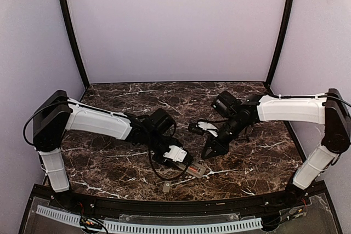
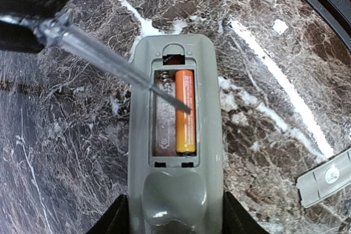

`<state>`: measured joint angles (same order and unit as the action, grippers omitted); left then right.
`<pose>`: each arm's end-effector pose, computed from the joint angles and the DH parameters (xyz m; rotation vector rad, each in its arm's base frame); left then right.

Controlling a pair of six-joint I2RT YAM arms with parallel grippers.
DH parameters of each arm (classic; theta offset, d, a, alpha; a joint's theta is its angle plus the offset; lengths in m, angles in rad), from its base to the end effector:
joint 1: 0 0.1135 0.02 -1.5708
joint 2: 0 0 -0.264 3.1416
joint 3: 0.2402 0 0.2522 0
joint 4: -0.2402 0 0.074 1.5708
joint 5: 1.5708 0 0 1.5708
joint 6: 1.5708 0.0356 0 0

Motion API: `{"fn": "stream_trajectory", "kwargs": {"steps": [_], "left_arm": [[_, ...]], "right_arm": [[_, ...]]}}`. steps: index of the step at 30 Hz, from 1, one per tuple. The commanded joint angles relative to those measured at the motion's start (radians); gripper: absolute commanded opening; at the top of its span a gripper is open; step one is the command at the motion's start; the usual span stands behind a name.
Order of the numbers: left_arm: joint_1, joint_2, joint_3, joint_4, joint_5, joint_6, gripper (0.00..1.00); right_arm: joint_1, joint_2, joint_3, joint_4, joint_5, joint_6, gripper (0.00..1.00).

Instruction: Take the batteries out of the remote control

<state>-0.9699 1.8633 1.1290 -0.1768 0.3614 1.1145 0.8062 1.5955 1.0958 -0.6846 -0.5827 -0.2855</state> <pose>0.2067 -0.3238 0.1619 2.1787 1.0961 -0.3833 0.2000 0.2368 0.2166 -1.5772 2.2835 0.9424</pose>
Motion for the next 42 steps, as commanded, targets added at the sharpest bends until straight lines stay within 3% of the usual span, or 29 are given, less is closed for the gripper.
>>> {"fn": "stream_trajectory", "kwargs": {"steps": [1,7,8,10,11,20,22,25,28,32,42], "left_arm": [[0.021,0.069,0.1,-0.182,0.071,0.18,0.52],[0.022,0.108,0.131,-0.185,0.074,0.23,0.59],[0.022,0.109,0.132,-0.18,0.073,0.227,0.65],[0.021,0.109,0.133,-0.162,0.069,0.214,0.93],[0.022,0.107,0.133,-0.15,0.067,0.197,0.96],[0.02,-0.019,0.015,0.061,0.004,-0.063,0.98],[0.021,-0.073,-0.032,0.1,-0.024,-0.193,0.97],[0.019,-0.171,-0.109,0.116,-0.033,-0.314,0.85],[0.014,-0.247,-0.179,0.105,-0.004,-0.434,0.56],[-0.005,-0.323,-0.272,0.13,0.021,-0.547,0.36],[-0.037,-0.209,-0.312,0.237,0.039,-0.733,0.27]], "right_arm": [[0.01,0.004,-0.047,0.036,-0.001,0.035,0.0],[0.01,-0.035,-0.094,0.058,0.047,0.059,0.0],[0.009,-0.042,-0.095,0.063,0.067,0.066,0.0],[0.002,-0.054,-0.093,0.075,0.105,0.092,0.0],[-0.011,-0.062,-0.091,0.082,0.108,0.108,0.0],[-0.097,-0.169,-0.15,0.134,0.17,0.204,0.0],[-0.1,-0.169,-0.167,0.134,0.213,0.223,0.0],[-0.102,-0.166,-0.194,0.135,0.252,0.253,0.0],[-0.101,-0.169,-0.213,0.145,0.229,0.269,0.0],[-0.088,-0.171,-0.225,0.153,0.184,0.278,0.0],[-0.024,-0.089,-0.227,0.155,0.185,0.301,0.0]]}}
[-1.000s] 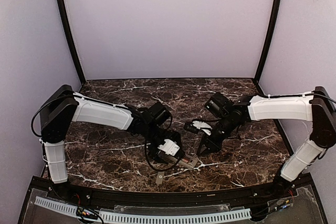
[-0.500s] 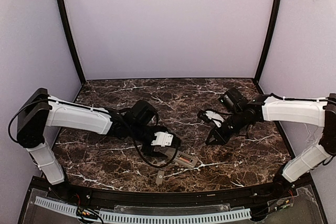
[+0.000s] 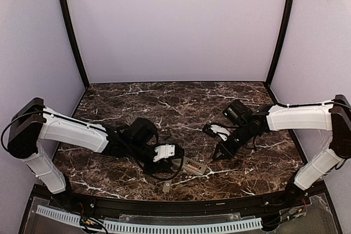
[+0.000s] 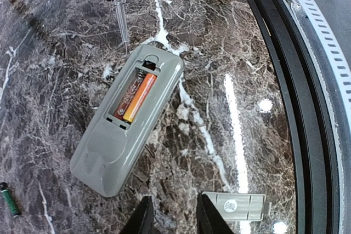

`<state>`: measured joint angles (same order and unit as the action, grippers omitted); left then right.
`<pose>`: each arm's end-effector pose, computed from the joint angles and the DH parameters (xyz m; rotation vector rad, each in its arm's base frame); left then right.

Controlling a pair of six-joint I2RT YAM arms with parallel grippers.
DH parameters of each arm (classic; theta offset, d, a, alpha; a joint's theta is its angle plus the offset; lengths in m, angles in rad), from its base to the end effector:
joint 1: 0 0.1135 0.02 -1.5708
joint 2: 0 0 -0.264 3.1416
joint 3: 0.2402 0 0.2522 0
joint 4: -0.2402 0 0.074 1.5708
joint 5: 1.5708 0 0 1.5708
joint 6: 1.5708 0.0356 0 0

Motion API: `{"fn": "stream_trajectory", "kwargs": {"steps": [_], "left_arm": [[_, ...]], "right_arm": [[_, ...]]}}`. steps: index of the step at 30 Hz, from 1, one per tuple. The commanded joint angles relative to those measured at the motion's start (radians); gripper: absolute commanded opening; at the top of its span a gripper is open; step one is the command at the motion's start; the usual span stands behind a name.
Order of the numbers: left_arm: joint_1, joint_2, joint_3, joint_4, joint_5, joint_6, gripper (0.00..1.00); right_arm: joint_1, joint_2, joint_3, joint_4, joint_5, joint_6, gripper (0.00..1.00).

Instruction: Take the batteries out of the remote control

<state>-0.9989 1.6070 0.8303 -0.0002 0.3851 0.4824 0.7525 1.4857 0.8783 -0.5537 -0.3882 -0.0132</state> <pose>0.1634 -0.2785 0.1734 1.7474 1.6232 -0.7026 0.1919 0.1982 0.1879 -1.1564 2.5643 0.7262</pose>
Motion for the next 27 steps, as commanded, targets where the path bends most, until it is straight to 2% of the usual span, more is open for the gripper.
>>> {"fn": "stream_trajectory", "kwargs": {"steps": [1,13,15,18,23,27], "left_arm": [[-0.009,0.056,-0.015,0.071,0.01,-0.109,0.27],[-0.001,0.195,0.033,0.17,-0.038,-0.101,0.31],[0.004,0.2,0.031,0.204,-0.045,-0.105,0.36],[0.011,0.207,0.031,0.245,-0.077,-0.101,0.5],[0.018,0.195,0.028,0.249,-0.092,-0.056,0.63],[0.022,0.143,-0.007,0.258,-0.143,-0.048,0.82]], "right_arm": [[0.035,0.022,-0.013,0.027,-0.011,0.037,0.0],[0.108,0.03,-0.021,0.114,-0.104,0.078,0.0],[0.118,0.044,-0.02,0.153,-0.116,0.095,0.0],[0.137,0.078,-0.009,0.202,-0.129,0.112,0.0],[0.15,0.122,0.005,0.253,-0.123,0.136,0.0],[0.15,0.095,-0.003,0.245,-0.109,0.133,0.0]]}}
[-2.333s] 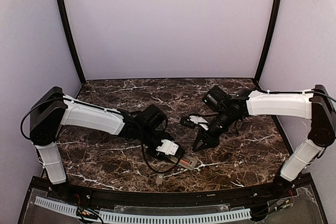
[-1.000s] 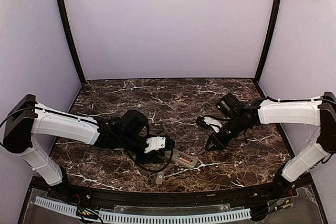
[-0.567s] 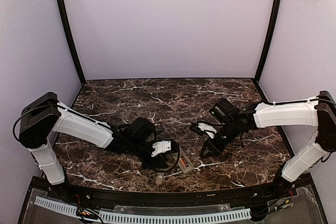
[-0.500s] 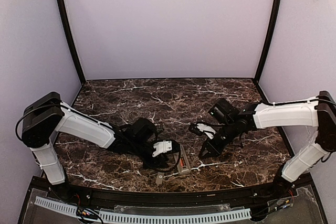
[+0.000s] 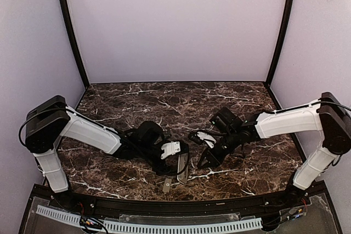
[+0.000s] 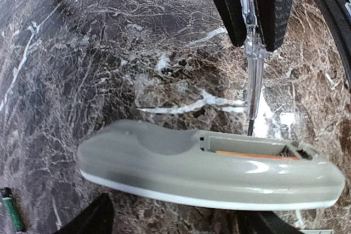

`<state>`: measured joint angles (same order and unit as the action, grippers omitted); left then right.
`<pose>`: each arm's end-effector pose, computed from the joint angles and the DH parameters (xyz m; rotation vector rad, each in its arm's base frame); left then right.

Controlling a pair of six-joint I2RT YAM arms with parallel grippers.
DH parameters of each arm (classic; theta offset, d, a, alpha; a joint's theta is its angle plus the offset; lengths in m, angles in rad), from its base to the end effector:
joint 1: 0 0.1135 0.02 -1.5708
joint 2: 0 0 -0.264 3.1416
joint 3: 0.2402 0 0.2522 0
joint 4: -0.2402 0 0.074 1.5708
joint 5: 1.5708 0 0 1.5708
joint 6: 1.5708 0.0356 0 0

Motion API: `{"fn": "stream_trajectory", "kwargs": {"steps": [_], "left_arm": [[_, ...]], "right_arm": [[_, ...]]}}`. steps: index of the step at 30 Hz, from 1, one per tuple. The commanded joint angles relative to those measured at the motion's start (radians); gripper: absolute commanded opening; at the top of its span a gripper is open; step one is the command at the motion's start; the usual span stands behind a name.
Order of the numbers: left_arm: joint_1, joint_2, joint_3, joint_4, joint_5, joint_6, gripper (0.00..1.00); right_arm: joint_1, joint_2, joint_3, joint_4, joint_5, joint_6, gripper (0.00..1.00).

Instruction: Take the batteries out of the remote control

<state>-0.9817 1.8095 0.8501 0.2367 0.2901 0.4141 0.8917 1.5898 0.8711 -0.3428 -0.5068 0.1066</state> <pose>0.1878 -0.2994 0.1324 1.6162 1.6877 -0.6217 0.1751 0.2444 0.1695 -1.2333 2.4903 0.9759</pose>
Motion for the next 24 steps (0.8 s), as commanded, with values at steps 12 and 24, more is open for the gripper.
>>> {"fn": "stream_trajectory", "kwargs": {"steps": [12,24], "left_arm": [[0.028,-0.246,-0.106,-0.099,-0.165,-0.069,0.99],[0.004,-0.249,0.032,-0.423,-0.113,-0.729,0.99]], "right_arm": [[0.005,-0.102,0.022,-0.111,0.105,0.029,0.0],[-0.062,-0.188,0.071,-0.194,0.319,0.12,0.0]]}}
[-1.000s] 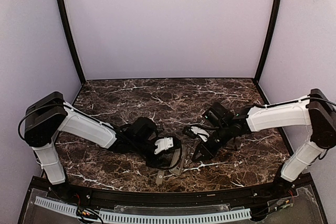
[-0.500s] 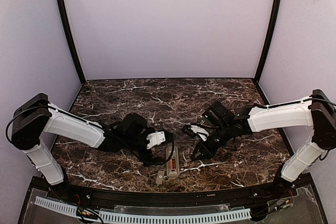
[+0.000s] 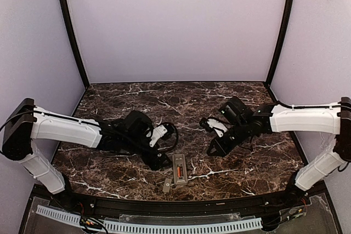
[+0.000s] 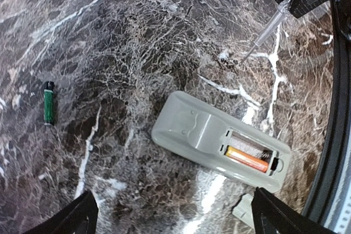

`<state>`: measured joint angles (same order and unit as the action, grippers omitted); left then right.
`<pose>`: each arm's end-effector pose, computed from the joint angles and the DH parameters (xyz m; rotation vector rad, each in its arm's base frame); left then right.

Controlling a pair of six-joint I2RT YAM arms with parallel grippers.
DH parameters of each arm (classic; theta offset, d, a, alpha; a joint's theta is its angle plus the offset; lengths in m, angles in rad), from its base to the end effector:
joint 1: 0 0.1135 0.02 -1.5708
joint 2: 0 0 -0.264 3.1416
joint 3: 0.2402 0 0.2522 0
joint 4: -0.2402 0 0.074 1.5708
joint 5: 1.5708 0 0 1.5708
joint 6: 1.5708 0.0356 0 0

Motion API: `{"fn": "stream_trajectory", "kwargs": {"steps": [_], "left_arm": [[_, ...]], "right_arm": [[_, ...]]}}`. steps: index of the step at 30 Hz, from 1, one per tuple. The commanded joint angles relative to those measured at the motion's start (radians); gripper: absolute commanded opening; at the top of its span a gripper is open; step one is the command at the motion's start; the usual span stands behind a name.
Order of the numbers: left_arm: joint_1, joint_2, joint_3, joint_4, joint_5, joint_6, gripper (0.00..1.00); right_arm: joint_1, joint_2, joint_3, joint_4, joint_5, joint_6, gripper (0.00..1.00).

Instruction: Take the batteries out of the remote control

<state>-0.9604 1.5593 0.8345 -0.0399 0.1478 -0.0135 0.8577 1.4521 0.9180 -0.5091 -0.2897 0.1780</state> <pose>0.1785 -0.2643 0.1844 1.1706 2.1175 -0.6408 0.1785 0.2219 0.2092 -1.0139 2.5441 0.7127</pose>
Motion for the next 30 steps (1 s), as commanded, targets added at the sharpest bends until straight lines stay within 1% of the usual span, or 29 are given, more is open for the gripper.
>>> {"fn": "stream_trajectory", "kwargs": {"steps": [1,2,6,11,14,19,23,27,30], "left_arm": [[-0.023,0.007,0.05,-0.15,0.028,-0.333,0.98],[-0.034,0.01,0.05,-0.148,0.023,-0.381,0.98],[-0.055,0.065,0.074,-0.117,0.028,-0.478,0.96],[-0.059,0.17,0.139,-0.097,0.073,-0.519,0.87],[-0.066,0.228,0.184,-0.075,0.091,-0.534,0.84],[-0.082,0.312,0.266,-0.074,0.127,-0.522,0.8],[-0.109,0.381,0.361,-0.094,0.153,-0.497,0.78],[-0.127,0.436,0.423,-0.121,0.154,-0.463,0.77],[-0.13,0.443,0.45,-0.15,0.125,-0.425,0.76]], "right_arm": [[-0.036,-0.059,0.023,-0.03,0.115,0.055,0.0],[-0.044,-0.07,0.02,-0.031,0.127,0.061,0.0],[-0.076,-0.108,0.018,-0.043,0.172,0.081,0.0],[-0.107,-0.18,0.007,-0.064,0.224,0.098,0.0],[-0.128,-0.224,-0.011,-0.07,0.237,0.105,0.0],[-0.155,-0.27,-0.03,-0.084,0.253,0.107,0.0],[-0.177,-0.289,-0.032,-0.094,0.264,0.105,0.0],[-0.192,-0.311,-0.031,-0.101,0.281,0.107,0.0],[-0.194,-0.326,-0.034,-0.102,0.286,0.117,0.0]]}}
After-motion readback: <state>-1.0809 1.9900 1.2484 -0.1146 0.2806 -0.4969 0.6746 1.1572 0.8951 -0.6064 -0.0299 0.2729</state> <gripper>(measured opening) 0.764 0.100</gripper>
